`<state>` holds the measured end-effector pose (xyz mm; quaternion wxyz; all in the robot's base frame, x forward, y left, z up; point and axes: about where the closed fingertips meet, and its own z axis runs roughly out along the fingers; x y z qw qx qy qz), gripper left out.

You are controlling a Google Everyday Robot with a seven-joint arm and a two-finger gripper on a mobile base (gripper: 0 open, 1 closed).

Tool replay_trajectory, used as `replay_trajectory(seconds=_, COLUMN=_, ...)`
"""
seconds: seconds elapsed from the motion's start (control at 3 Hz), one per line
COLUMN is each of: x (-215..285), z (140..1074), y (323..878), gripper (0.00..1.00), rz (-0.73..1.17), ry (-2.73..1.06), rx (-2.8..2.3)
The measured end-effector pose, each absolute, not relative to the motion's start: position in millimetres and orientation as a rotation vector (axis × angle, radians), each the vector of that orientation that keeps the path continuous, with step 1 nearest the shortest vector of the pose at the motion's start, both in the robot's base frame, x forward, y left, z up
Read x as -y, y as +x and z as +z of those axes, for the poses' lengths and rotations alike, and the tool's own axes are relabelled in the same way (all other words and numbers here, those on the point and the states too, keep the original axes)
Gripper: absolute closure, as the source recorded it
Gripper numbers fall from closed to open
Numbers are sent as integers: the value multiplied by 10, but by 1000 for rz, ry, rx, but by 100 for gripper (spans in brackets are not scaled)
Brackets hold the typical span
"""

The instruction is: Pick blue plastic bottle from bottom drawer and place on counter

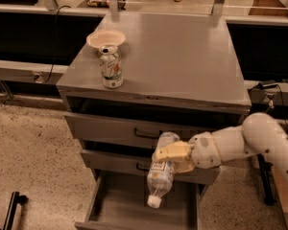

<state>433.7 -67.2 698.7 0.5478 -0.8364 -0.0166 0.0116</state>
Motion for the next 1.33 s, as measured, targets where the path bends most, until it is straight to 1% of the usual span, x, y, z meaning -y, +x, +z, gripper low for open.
replay_trajectory(seconds=0.67, x=724, z=8399, y=4764, gripper=100, rz=-118, ry=-2128, rx=169)
replay_trajectory(seconds=1.0, x=669, z=8948, y=5234, gripper=100, rz=-183, ry=-2231, rx=138)
replay_trajectory(seconds=1.33, x=670, z=9217, y=5824, gripper=100, rz=-239, ry=-2282, rx=-15)
